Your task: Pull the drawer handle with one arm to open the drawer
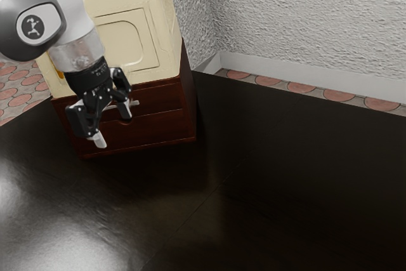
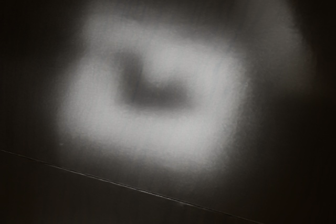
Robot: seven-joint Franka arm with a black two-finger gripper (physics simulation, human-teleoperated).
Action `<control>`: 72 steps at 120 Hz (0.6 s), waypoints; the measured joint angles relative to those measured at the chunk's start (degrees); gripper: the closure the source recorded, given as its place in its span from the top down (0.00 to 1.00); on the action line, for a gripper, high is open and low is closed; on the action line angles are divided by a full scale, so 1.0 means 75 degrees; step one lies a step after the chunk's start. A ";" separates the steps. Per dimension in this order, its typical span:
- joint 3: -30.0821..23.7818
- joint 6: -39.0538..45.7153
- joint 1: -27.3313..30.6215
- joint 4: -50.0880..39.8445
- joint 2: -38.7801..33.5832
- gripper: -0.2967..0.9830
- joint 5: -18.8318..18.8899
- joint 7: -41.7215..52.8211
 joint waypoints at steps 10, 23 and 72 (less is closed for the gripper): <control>0.0007 -0.0208 0.0012 -0.0096 -0.0113 0.77 -0.0014 0.0075; 0.0088 -0.0359 -0.0356 -0.0280 -0.0791 0.77 0.0516 0.0157; 0.0703 0.1922 -0.0212 -0.1424 -0.0801 0.77 0.0554 -0.0222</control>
